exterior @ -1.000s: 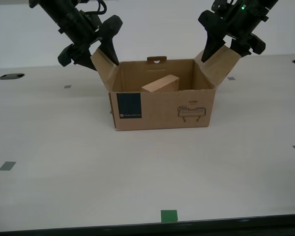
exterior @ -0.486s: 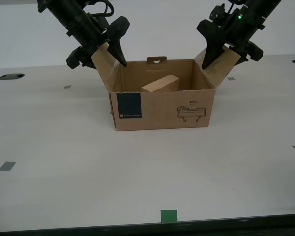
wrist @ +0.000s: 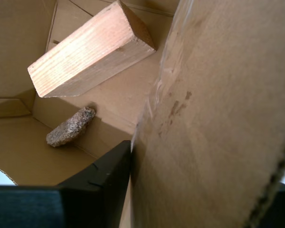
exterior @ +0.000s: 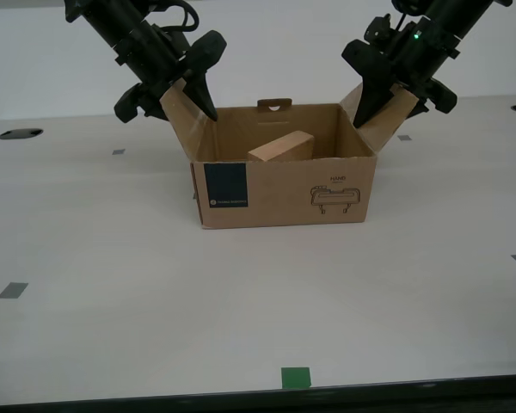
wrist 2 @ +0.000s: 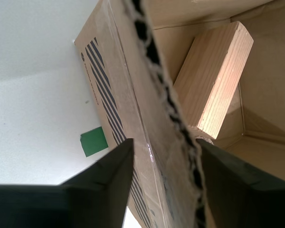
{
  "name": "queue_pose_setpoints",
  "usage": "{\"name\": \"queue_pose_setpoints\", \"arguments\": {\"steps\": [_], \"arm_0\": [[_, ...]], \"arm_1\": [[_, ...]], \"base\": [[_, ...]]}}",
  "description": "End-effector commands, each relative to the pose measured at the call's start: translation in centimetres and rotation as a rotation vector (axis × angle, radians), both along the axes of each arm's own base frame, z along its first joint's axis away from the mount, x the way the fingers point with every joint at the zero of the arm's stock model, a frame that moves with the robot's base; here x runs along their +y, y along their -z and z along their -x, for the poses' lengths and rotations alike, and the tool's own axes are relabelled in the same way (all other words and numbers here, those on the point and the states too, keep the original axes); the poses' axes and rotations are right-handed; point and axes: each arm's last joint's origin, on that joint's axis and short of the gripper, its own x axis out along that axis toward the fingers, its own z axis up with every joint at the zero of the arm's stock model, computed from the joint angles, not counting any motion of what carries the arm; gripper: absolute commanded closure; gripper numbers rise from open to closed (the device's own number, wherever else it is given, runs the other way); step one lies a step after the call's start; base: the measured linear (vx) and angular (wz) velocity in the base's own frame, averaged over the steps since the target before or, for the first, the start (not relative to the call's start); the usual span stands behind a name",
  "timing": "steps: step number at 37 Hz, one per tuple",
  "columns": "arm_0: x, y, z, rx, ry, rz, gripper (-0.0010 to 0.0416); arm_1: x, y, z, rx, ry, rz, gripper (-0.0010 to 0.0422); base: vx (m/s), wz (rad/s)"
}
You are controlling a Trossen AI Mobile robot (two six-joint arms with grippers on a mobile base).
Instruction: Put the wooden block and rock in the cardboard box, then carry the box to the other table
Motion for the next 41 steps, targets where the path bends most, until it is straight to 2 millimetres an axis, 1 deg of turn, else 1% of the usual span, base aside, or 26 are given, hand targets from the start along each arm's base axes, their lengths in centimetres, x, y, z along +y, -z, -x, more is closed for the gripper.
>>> {"name": "queue_pose_setpoints", "arguments": {"steps": [1,6,14,18,23,26,27,29,33,41], "arm_0": [[0.0,-0.3,0.1,-0.006,0.002,0.002,0.0256],[0.0,-0.4,0.1,-0.006,0.005,0.001,0.0284],[-0.1,-0.4,0.2,0.0,0.01,0.001,0.0315],[-0.1,-0.4,0.2,0.011,0.011,0.003,0.0338],[-0.1,-0.3,0.5,0.04,0.011,0.01,0.038],[-0.2,-0.3,0.6,0.046,0.011,0.011,0.0407],[-0.2,-0.3,0.6,0.045,0.01,0.011,0.0411],[-0.2,-0.3,0.6,0.046,0.01,0.011,0.0403],[-0.1,-0.5,0.5,0.043,0.01,0.01,0.0409],[0.0,-1.5,0.1,0.033,0.011,0.008,0.0407]], "arm_1": [[-0.1,0.0,0.0,0.002,0.003,0.004,0.0298],[-0.1,0.0,0.0,0.002,0.002,0.004,0.0353],[-0.1,0.0,0.0,0.001,0.002,0.004,0.0417],[-0.1,0.0,0.0,-0.001,0.002,0.005,0.0405],[-0.1,0.0,0.0,-0.003,0.002,0.005,0.0416],[-0.1,0.0,0.0,-0.005,0.002,0.006,0.0411],[-0.1,0.0,0.0,-0.006,0.003,0.006,0.0412],[-0.1,0.0,0.0,-0.009,0.003,0.007,0.0414],[-0.1,-0.1,-0.1,-0.01,0.003,0.007,0.0414],[-0.1,-0.1,0.0,-0.01,0.004,0.008,0.0413]], "base": [[0.0,0.0],[0.0,0.0],[0.0,0.0],[0.0,0.0],[0.0,0.0],[0.0,0.0],[0.0,0.0],[0.0,0.0],[0.0,0.0],[0.0,0.0]]}}
